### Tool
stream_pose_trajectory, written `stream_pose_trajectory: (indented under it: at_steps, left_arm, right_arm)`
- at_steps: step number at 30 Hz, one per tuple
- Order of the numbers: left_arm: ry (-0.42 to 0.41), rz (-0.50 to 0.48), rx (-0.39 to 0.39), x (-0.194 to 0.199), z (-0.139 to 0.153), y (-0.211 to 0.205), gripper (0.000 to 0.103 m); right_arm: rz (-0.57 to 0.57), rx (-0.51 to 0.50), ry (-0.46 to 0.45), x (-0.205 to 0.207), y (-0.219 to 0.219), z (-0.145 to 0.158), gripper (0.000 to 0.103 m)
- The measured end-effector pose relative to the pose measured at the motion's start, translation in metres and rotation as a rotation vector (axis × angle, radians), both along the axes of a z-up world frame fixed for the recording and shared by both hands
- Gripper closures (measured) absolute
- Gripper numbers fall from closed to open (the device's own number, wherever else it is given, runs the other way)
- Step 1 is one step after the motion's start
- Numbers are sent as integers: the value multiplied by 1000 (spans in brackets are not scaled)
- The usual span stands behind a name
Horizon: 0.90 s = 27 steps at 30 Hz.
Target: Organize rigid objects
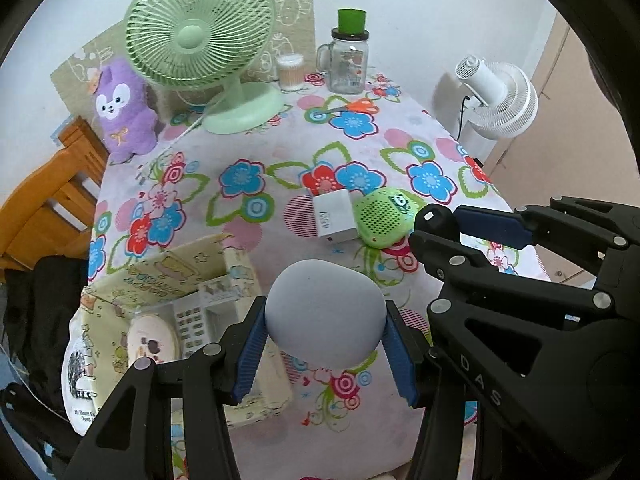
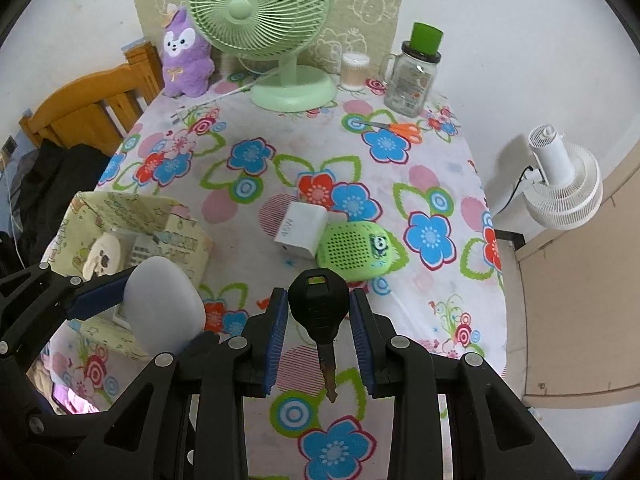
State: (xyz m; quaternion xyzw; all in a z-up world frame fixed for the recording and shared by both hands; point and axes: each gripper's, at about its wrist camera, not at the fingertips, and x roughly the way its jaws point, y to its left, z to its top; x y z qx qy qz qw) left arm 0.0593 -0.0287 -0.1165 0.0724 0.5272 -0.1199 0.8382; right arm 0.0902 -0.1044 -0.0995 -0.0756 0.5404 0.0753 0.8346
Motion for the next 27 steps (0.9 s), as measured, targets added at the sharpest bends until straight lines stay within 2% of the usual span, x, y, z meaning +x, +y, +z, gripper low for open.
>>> stream_pose_trajectory:
  at_steps: [27]
  left_arm:
    - [16, 33, 10, -6, -10, 99, 46]
  right_arm:
    - [33, 7, 24, -2, 100, -11, 69]
